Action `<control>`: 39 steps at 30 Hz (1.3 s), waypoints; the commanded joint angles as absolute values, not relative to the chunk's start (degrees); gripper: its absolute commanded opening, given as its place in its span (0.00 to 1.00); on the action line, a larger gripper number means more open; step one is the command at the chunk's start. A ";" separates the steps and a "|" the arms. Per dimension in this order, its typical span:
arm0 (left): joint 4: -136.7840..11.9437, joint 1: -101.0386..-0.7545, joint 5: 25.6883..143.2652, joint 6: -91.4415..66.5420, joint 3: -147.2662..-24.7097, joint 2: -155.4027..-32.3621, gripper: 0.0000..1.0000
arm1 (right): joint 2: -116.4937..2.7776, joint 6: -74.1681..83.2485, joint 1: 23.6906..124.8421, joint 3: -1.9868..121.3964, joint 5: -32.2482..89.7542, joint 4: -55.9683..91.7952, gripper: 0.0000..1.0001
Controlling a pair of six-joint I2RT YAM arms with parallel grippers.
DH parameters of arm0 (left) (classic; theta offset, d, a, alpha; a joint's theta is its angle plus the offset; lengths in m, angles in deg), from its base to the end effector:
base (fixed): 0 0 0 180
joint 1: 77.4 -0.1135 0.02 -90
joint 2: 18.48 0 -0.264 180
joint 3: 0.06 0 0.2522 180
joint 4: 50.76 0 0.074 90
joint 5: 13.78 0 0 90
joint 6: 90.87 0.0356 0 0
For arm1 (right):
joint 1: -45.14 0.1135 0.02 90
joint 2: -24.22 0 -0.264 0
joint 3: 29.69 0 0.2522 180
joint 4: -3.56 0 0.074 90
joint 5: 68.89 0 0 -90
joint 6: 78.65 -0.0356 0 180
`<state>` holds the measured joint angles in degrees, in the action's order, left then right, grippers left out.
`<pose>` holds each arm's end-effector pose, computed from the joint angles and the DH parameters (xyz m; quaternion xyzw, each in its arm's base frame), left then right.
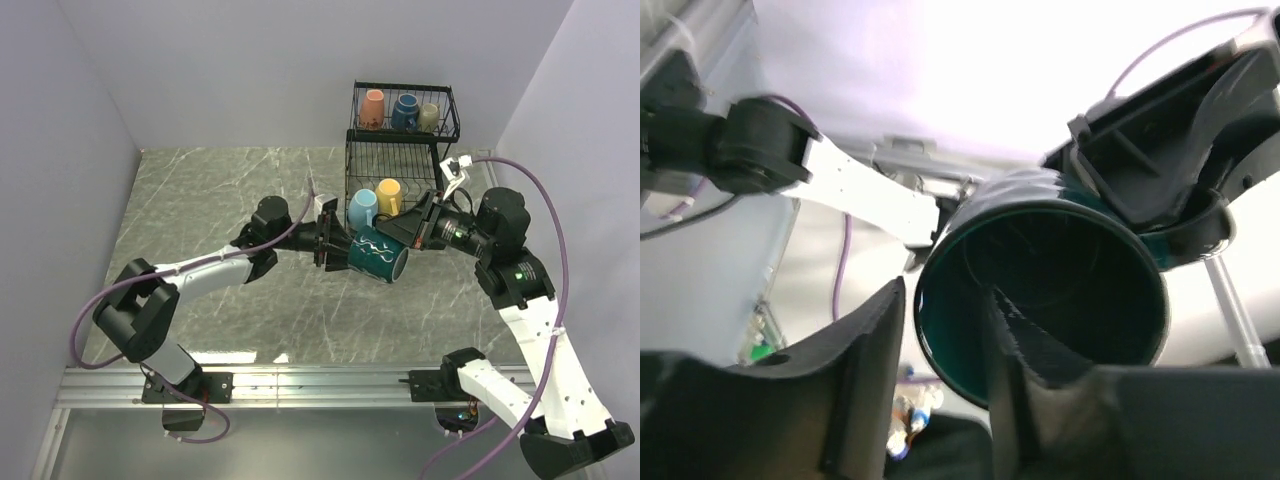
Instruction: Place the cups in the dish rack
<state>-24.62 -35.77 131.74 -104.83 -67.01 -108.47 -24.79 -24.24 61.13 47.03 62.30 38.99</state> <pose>0.2392 -0.2518 0.2839 0.0256 -0.6957 0.7084 0.1160 0.1570 0.0694 0.4165 -0.1081 0.7341 0.5065 0.4393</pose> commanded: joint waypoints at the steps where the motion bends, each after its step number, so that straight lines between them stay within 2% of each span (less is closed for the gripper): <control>1: -32.41 -37.40 129.22 -97.84 -66.73 -104.52 0.43 | -24.47 -22.84 61.22 52.70 60.23 40.86 0.00; 7: -44.11 -40.12 128.60 -89.14 -66.90 -101.72 0.50 | -26.57 -17.66 60.70 57.88 54.53 49.21 0.00; 11: -62.45 -42.15 125.71 -77.10 -69.53 -99.16 0.55 | -30.61 -14.41 56.75 60.97 51.89 54.66 0.00; 12: -71.90 -42.33 123.17 -73.94 -71.98 -98.38 0.61 | -33.23 -12.74 54.83 61.93 51.00 57.46 0.00; 16: -90.34 -42.68 113.14 -60.05 -77.44 -95.74 0.67 | -41.41 -9.83 50.86 69.21 42.40 64.94 0.00; 20: -96.68 -42.94 109.18 -55.90 -77.72 -92.92 0.70 | -51.25 -9.12 49.18 77.39 31.77 70.22 0.00; 26: -99.24 -43.12 106.98 -54.22 -74.21 -88.36 0.69 | -72.76 -7.54 49.01 94.79 16.73 79.01 0.00; 32: -105.28 -44.08 104.70 -51.85 -74.20 -84.22 0.67 | -84.65 -8.76 46.55 100.69 13.64 80.33 0.00; 39: -111.18 -45.84 103.38 -49.04 -74.73 -81.06 0.66 | -94.42 -12.37 45.93 102.90 16.28 78.32 0.00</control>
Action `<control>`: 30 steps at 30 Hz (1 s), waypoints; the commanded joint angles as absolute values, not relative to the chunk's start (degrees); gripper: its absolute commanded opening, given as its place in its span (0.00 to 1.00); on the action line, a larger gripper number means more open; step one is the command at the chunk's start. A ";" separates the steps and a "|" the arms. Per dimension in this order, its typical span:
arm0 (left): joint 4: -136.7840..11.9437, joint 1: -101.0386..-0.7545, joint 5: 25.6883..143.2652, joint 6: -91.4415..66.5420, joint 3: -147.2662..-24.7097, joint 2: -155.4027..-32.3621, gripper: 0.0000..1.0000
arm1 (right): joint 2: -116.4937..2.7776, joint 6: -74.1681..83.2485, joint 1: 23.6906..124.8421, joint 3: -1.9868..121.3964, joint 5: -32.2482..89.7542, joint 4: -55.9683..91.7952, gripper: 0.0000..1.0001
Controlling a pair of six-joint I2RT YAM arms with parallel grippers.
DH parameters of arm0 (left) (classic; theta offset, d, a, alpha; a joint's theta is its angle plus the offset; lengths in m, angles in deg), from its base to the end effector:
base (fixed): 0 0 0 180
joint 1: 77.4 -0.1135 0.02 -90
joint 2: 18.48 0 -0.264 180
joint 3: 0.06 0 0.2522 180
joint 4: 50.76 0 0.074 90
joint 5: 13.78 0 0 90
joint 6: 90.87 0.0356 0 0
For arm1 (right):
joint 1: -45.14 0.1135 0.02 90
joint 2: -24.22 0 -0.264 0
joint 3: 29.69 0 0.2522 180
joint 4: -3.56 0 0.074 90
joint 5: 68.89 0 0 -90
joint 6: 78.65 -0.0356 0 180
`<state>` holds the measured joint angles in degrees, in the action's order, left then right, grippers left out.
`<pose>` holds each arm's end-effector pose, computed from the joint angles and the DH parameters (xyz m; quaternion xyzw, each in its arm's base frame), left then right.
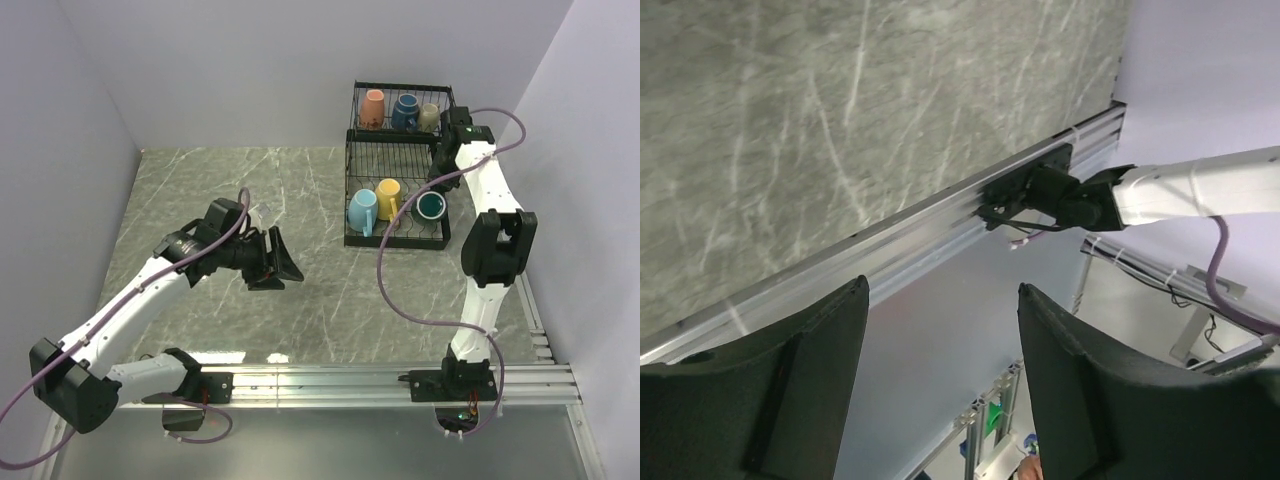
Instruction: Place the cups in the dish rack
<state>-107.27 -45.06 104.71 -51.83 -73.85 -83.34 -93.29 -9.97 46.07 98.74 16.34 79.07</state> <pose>0.1836 -0.1363 0.3139 -0.0583 0.9061 -0.4045 0.1096 0.4365 0.0041 0.2965 0.1815 0.9577 0.0026 0.2234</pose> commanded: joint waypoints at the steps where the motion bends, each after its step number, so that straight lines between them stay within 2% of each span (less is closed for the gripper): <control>1: -111.80 -46.02 103.20 -48.77 -74.90 -80.79 0.66 | -95.21 -12.64 45.93 102.64 16.80 77.79 0.00; 9: -116.47 -47.77 101.44 -47.45 -76.13 -79.21 0.65 | -97.68 -16.50 46.02 96.23 19.70 73.83 0.00; 15: -116.29 -48.39 102.05 -47.28 -75.26 -79.47 0.65 | -87.32 -18.79 46.37 84.19 19.97 67.24 0.00; 30: -113.12 -48.39 105.57 -45.96 -73.85 -82.29 0.63 | -82.30 -21.69 46.20 77.42 17.95 69.09 0.00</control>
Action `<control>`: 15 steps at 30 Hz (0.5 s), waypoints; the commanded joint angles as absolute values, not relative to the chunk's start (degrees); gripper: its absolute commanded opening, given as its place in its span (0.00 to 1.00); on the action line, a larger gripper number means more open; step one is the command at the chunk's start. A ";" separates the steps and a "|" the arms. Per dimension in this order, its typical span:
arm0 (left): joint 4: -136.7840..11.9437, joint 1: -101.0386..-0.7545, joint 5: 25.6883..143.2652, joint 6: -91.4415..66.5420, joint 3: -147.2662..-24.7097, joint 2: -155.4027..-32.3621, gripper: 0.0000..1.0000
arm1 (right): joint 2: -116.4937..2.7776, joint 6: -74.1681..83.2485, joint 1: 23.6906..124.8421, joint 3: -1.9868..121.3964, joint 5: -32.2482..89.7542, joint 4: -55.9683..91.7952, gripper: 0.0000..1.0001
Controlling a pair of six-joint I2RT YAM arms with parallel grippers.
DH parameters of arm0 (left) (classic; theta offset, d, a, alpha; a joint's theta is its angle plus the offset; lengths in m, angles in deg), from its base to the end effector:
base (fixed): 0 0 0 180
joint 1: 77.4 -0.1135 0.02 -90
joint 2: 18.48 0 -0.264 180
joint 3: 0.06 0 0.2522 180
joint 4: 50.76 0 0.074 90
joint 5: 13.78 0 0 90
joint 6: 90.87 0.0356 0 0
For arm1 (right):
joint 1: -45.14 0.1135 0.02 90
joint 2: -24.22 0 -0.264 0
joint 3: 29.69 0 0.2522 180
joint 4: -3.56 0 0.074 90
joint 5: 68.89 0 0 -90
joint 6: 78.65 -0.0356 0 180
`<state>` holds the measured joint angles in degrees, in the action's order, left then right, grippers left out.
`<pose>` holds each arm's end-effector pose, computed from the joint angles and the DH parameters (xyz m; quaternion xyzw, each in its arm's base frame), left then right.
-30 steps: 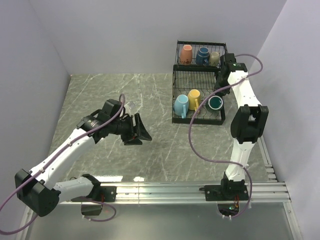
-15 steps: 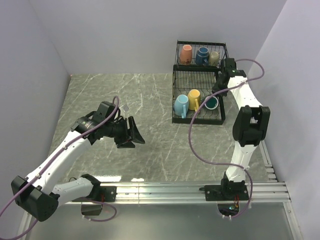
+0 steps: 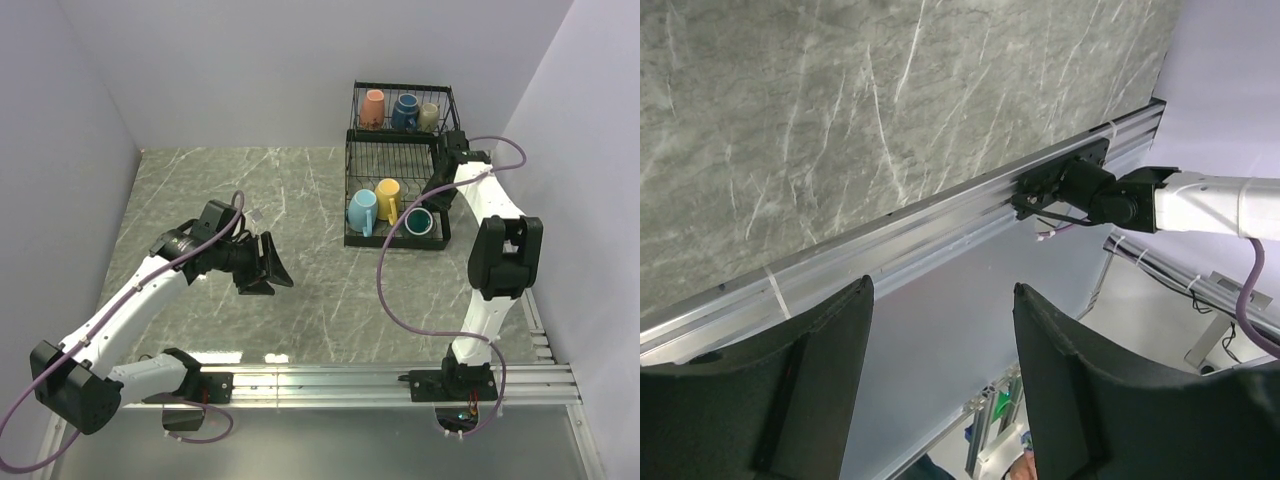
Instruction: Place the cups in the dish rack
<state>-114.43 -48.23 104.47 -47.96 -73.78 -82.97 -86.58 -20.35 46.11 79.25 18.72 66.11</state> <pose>0.1808 -0.1202 0.3065 -0.0702 0.9238 -0.3656 0.0895 0.4131 0.0055 0.2533 0.2628 0.9389 0.0428 0.2182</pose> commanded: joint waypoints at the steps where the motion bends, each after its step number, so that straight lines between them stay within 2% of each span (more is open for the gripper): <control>1: -113.74 -48.48 105.14 -45.96 -73.76 -82.11 0.63 | -82.74 -22.13 46.11 77.15 17.60 68.91 0.00; 9: -115.15 -48.57 104.08 -46.92 -71.13 -78.16 0.63 | -87.83 -24.68 45.40 79.25 14.78 71.02 0.02; 12: -115.76 -48.57 103.55 -46.75 -71.12 -77.89 0.63 | -89.24 -25.12 45.40 79.78 14.70 71.37 0.39; 13: -115.85 -48.57 103.46 -46.75 -71.12 -77.80 0.63 | -89.42 -25.47 45.40 79.78 14.52 71.37 0.56; 15: -115.76 -48.57 103.46 -46.84 -71.12 -77.72 0.63 | -89.51 -25.65 45.40 79.61 13.99 71.37 0.65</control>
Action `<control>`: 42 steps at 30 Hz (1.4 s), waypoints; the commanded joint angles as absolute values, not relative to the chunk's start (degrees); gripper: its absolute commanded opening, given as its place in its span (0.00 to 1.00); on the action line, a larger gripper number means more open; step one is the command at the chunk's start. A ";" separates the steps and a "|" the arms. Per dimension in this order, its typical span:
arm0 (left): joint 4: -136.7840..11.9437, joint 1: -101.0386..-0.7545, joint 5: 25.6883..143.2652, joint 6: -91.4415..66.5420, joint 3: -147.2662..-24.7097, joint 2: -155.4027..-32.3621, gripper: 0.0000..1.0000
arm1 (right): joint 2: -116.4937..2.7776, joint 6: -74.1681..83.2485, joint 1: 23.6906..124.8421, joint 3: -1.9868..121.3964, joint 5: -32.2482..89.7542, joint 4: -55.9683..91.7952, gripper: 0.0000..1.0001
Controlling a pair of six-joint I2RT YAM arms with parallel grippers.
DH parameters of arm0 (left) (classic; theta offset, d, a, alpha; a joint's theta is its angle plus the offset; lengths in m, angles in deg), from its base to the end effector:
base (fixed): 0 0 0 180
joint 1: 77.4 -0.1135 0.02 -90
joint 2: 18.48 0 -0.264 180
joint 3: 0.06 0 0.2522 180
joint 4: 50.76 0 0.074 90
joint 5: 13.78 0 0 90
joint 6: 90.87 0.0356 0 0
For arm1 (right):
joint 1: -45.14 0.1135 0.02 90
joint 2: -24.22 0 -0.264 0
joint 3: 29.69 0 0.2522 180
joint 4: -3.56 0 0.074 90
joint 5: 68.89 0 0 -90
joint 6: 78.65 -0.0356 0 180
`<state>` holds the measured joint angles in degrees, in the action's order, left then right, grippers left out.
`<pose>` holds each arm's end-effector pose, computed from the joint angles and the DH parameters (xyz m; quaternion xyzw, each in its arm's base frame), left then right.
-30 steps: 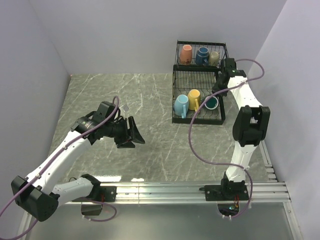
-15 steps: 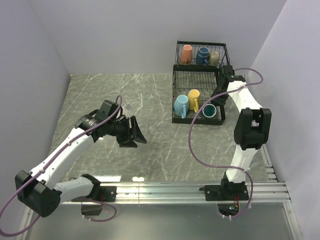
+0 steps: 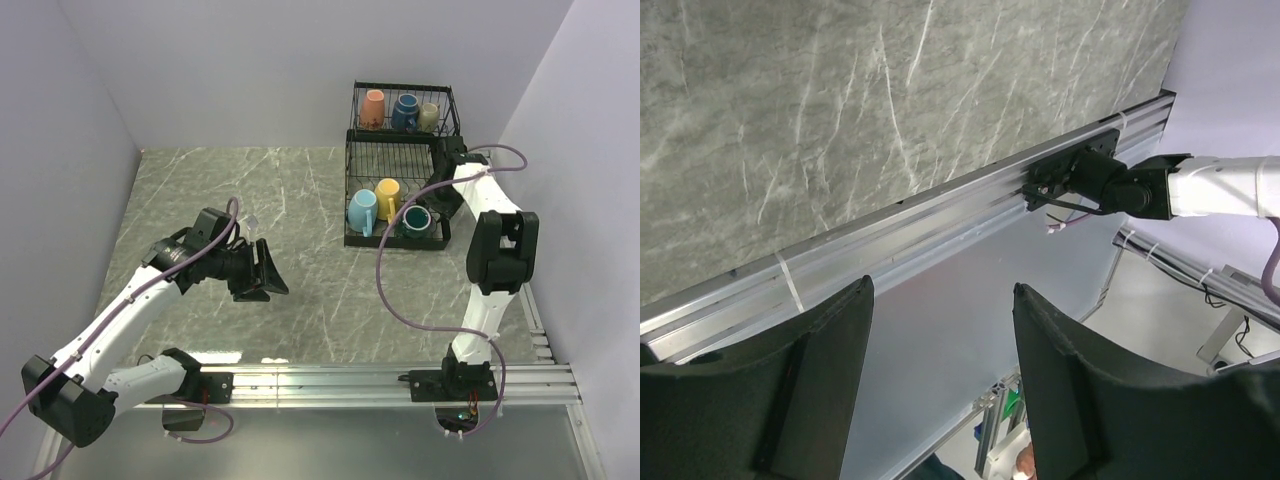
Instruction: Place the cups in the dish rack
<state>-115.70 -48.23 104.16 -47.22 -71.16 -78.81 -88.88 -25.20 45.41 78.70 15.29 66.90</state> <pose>0.1655 -0.1115 0.3045 -0.0645 0.9241 -0.3644 0.0953 0.4158 -0.0017 0.2341 0.3144 0.9287 0.0128 0.1961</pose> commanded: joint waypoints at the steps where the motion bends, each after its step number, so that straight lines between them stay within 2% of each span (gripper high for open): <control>1: -115.59 -48.48 103.46 -46.92 -71.04 -77.71 0.63 | -89.42 -25.73 45.40 79.61 13.91 71.46 0.73; 6: -115.06 -48.57 103.81 -47.01 -70.77 -77.71 0.63 | -88.81 -25.38 45.32 79.78 13.38 71.63 0.79; 9: -115.06 -48.48 103.81 -46.92 -70.86 -77.98 0.63 | -88.19 -25.30 45.40 80.13 12.33 72.07 0.84; 11: -115.06 -48.48 103.99 -46.92 -71.03 -78.07 0.63 | -87.75 -25.30 44.01 80.48 11.97 72.51 0.92; 13: -114.97 -48.57 103.99 -47.10 -70.95 -78.07 0.63 | -87.31 -25.47 43.47 80.92 11.62 72.78 0.93; 27: -115.15 -48.57 103.55 -48.68 -70.68 -76.05 0.63 | -83.71 -25.38 39.78 82.51 12.67 72.95 0.98; 38: -117.34 -48.48 101.45 -48.51 -71.38 -74.46 0.63 | -75.10 -24.59 38.81 83.64 18.82 69.62 1.00; 42: -118.22 -48.48 99.34 -47.98 -73.49 -74.64 0.64 | -68.71 -23.98 38.90 84.88 20.93 68.74 1.00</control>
